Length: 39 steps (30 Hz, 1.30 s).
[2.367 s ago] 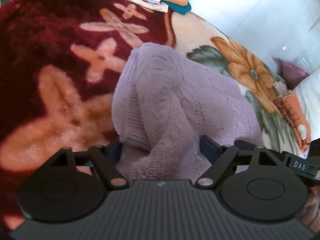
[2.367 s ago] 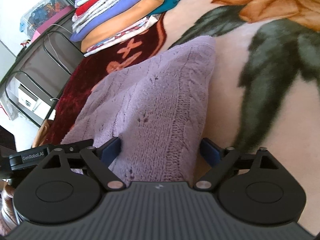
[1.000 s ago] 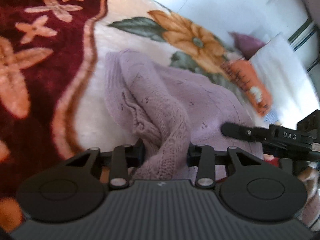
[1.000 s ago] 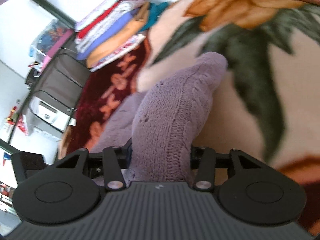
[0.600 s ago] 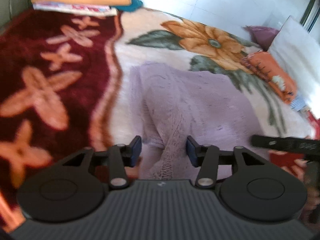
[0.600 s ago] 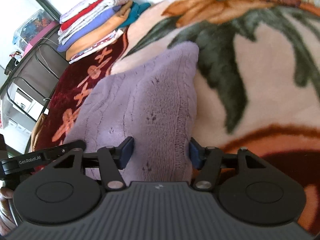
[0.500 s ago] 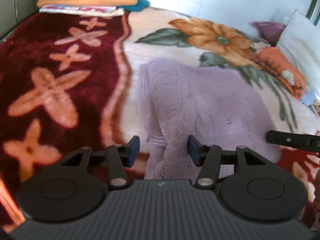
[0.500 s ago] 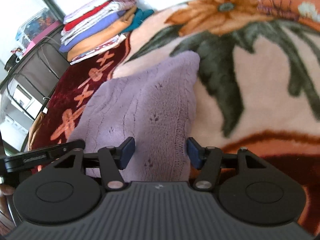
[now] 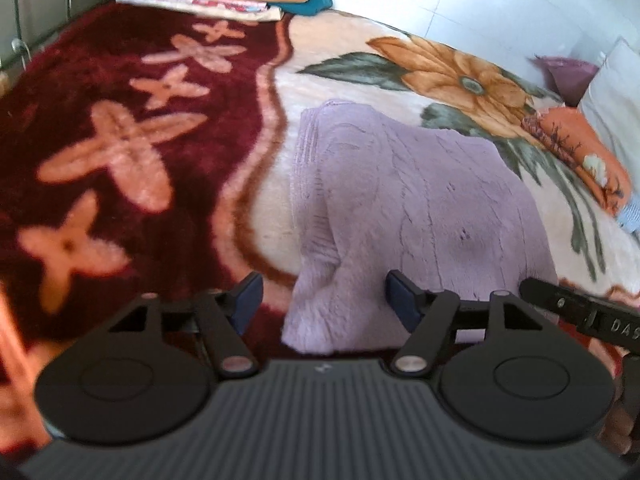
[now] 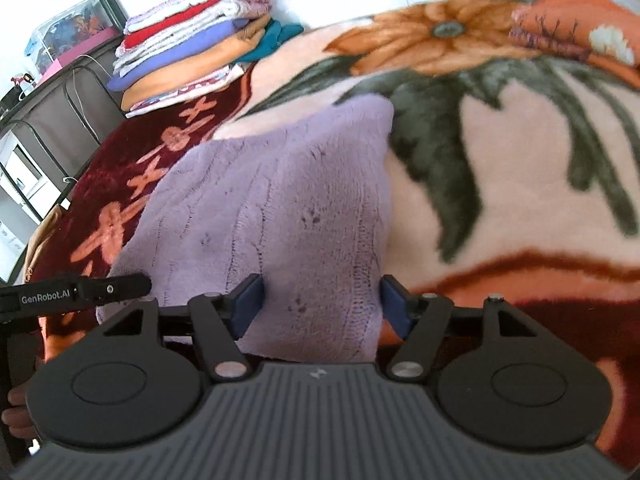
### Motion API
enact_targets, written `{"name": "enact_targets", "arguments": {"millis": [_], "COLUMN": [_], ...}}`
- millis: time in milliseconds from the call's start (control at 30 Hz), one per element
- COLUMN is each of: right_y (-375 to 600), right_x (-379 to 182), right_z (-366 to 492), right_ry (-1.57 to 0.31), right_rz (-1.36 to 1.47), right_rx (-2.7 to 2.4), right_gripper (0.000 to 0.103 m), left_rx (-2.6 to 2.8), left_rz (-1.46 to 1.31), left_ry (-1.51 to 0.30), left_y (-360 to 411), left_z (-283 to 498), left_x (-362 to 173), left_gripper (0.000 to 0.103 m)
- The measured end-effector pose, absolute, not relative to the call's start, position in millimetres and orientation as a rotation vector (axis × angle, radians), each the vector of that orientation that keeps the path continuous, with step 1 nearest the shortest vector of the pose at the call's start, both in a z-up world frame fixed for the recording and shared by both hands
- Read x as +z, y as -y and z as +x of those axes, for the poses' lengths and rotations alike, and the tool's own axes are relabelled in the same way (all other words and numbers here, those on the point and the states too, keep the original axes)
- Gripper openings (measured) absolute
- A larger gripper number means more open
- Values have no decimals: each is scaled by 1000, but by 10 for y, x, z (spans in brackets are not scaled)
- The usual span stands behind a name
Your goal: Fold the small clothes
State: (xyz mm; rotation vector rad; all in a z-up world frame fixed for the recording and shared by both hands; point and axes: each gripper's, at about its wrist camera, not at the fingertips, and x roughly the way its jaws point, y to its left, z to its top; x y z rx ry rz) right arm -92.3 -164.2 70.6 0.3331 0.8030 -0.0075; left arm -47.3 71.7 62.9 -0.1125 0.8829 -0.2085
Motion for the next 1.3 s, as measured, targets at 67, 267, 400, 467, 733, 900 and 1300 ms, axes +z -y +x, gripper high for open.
{"name": "enact_targets", "arguments": {"millis": [67,267,400,467,733,900,1300], "right_y": [1583,1380,1237,1177,1102,1111,1111], "right_x": [762,805,771,753,696,689,687], "right_z": [-1012,-1225,-1305,-1331,-1302,-1294,-1289], "right_ry": [-777,-754,-753,-746,-760,-764,-766], "right_rz": [307,260,217,193,192,194,196], "right_rx": [-26,-72,-72,-74,-55,-52,-50], "right_gripper": [88,102,102,102,103,103,103], "left_rx": [-181,-142,-127,-125,-112,-99,-104], "left_rz": [-58,18,36,32,12,21,12], "left_ry": [-872,-870,-896,-911,-959,-951,-953], "left_y": [-629,-437,-381,-363,-371,-354,-360], "left_z": [-561,-719,-728,-739,-709,-721,-715], "left_x": [670,631,531,498,418,408,417], "left_gripper": [73,78,78,78,78,78,78]}}
